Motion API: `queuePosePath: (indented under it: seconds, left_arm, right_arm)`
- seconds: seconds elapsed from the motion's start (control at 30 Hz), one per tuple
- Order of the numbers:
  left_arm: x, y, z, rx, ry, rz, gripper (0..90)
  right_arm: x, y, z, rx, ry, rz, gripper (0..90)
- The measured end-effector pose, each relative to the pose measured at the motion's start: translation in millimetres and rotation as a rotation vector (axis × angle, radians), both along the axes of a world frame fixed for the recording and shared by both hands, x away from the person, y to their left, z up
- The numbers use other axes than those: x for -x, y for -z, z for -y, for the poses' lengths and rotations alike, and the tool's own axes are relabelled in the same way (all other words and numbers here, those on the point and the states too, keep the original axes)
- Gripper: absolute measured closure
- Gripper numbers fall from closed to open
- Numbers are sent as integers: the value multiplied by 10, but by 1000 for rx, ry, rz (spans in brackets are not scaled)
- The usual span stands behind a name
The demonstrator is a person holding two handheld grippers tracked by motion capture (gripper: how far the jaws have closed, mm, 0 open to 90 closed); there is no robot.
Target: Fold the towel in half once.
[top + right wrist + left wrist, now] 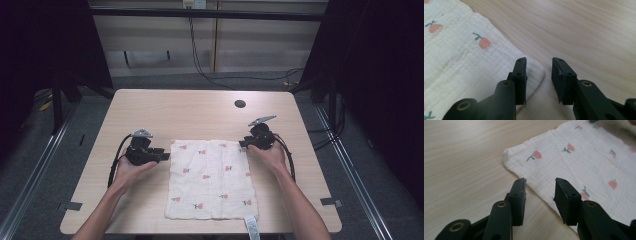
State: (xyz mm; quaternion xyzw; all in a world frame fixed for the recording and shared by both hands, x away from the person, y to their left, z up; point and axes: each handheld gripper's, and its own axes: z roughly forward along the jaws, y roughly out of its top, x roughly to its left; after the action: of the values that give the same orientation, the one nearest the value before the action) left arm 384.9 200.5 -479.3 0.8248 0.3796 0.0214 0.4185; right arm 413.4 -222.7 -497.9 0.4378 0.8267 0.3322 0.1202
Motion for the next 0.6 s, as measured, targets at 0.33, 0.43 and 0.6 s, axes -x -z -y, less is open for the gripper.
queuePosePath:
  seconds: [0.33,0.43,0.6]
  left_arm:
    - [-252,66,50,-46,-29,12,581]
    - [-356,105,64,-48,-42,-16,571]
    - [-518,199,118,-57,-69,-16,565]
  right_arm:
    - [37,24,-54,-17,-16,27,838]
    - [32,16,-51,-45,-15,26,857]
    - [45,-6,-69,-82,-27,22,862]
